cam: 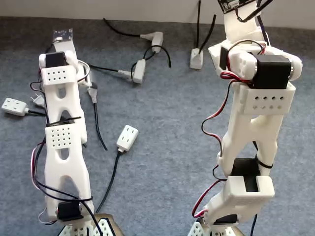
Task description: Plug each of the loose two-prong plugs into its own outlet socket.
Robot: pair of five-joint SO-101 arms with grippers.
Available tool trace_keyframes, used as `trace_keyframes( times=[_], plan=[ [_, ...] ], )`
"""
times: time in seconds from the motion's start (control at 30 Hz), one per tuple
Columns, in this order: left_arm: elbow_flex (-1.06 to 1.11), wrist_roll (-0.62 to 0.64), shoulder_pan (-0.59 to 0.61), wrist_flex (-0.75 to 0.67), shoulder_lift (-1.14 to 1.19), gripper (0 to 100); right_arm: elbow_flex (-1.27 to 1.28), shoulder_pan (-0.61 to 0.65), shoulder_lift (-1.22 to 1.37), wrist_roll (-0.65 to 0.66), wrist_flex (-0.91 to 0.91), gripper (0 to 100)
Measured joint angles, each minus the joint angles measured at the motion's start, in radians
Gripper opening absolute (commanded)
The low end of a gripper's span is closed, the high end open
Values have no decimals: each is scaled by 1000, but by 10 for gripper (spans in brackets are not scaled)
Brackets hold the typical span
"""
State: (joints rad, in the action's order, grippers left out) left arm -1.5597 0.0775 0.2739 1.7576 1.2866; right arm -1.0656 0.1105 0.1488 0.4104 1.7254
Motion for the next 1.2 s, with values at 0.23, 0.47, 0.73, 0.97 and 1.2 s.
trace_keyframes(
  times=[0.23, 0.47, 0.73, 0.97, 1.2],
  plan=[
    [54, 0, 9, 0, 0, 259, 0, 0, 0, 0, 0, 6],
    [58, 0, 37, 0, -21, 259, 0, 0, 0, 0, 0, 6],
    [155, 0, 77, 0, -117, 259, 0, 0, 0, 0, 0, 6],
    [222, 3, 78, 0, -118, 259, 0, 0, 0, 0, 0, 6],
    [222, 3, 66, 0, -118, 259, 0, 0, 0, 0, 0, 6]
  ],
)
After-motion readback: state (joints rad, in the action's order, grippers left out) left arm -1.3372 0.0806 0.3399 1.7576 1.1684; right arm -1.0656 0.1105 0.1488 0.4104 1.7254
